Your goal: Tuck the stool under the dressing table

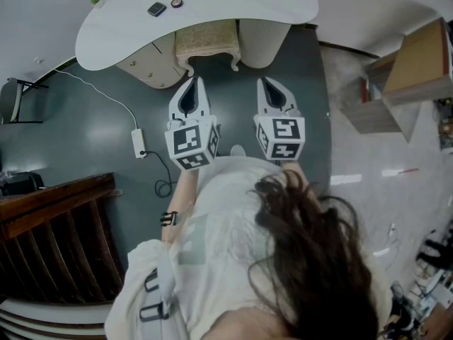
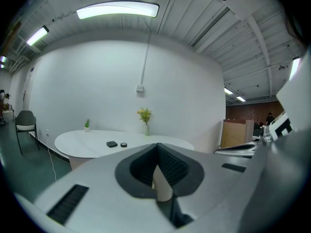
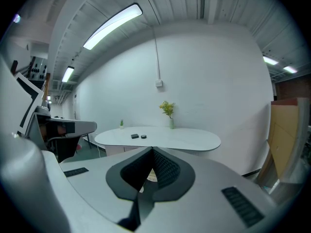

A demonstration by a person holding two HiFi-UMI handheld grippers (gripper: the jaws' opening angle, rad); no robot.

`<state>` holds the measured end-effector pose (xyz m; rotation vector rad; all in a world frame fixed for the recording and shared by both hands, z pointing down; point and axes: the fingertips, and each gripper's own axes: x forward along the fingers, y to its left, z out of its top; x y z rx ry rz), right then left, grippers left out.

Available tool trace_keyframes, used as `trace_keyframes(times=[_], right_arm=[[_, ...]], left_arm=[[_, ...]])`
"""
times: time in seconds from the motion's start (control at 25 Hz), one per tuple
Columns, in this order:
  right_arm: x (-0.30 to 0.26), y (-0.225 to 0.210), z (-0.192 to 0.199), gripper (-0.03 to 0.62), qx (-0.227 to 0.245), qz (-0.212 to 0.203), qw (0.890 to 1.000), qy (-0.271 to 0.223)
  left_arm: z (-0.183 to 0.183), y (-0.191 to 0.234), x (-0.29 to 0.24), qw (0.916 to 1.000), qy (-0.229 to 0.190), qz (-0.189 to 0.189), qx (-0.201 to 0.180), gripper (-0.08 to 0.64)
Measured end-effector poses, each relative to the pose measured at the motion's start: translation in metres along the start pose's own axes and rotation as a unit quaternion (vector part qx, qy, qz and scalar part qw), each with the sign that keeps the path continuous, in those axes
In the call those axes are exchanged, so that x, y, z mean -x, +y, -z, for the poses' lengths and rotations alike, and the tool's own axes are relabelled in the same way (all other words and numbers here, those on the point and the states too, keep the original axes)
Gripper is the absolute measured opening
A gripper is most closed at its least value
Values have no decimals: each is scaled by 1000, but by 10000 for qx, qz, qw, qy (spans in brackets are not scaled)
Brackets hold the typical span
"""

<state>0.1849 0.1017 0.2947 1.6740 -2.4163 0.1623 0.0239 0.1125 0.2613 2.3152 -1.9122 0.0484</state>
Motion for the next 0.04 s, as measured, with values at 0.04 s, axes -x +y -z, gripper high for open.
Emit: trace_keyframes(times=[0.04], right_arm=[[-1,0,1,2,-4,-4,10000,1]], left_arm=[[1,0,-1,10000,11,5,-1,5]])
